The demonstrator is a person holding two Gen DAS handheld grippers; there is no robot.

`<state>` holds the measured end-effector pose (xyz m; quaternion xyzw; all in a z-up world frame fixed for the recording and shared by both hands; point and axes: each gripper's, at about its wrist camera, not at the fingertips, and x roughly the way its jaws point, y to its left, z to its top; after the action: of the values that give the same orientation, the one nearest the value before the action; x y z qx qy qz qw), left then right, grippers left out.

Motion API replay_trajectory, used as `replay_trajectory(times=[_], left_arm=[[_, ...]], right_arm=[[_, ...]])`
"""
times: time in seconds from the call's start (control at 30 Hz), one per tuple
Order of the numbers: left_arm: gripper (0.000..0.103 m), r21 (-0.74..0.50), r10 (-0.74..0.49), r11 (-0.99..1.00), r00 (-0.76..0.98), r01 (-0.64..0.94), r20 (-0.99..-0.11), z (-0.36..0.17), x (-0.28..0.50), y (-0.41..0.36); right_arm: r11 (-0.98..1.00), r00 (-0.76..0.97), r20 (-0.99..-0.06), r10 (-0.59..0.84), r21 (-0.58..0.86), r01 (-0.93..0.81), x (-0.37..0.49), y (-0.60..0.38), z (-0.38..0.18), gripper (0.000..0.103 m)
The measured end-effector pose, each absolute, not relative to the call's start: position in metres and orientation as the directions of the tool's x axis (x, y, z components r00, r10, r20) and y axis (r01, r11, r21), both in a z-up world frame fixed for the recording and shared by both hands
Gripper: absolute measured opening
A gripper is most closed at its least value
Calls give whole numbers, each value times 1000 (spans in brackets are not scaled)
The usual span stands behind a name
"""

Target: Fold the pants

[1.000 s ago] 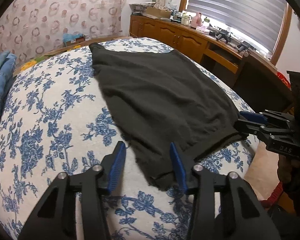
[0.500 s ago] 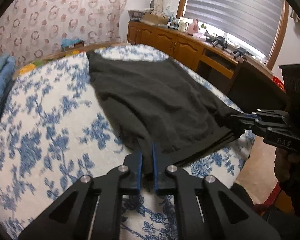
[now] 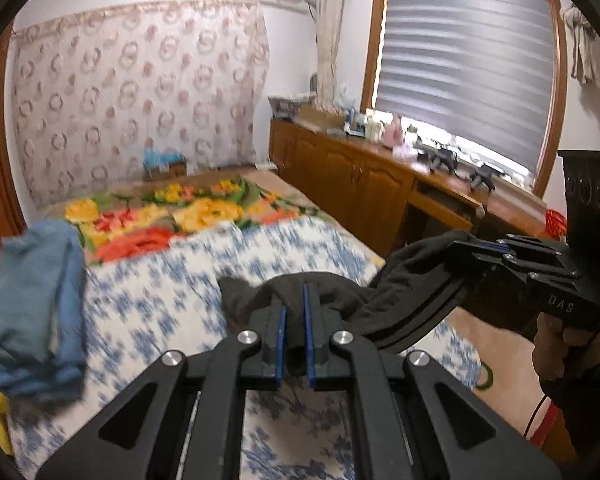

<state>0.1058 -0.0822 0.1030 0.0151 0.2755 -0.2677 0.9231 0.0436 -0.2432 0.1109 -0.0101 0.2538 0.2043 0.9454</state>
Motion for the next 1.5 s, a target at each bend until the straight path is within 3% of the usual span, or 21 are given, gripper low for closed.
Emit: replay_trajectory(times=[0.4,0.57,0.8,1.03,1.5], left_arm=[[3,-32,-339,929,816,368,-469,163,209,-46],[4,-14,-320,937,847,348,-424,183,213,-34],[4,53,-271,936,806,349,-525,115,172,-24],[4,-32,-302,933,731,359,-612,38,112,-13],[4,-85,-339,922,683,378,-647,3,53,-20]], right_arm=[[905,796,-462,392,37,-424,151,-207,166,4],[903,811,-434,392,15,-429,167,-194,183,4],[872,728,-529,436,48,-488,145,-179,127,4],[844,639,-613,465,89,-529,94,-168,55,4],[843,594,-668,449,96,-530,31,-176,21,4]])
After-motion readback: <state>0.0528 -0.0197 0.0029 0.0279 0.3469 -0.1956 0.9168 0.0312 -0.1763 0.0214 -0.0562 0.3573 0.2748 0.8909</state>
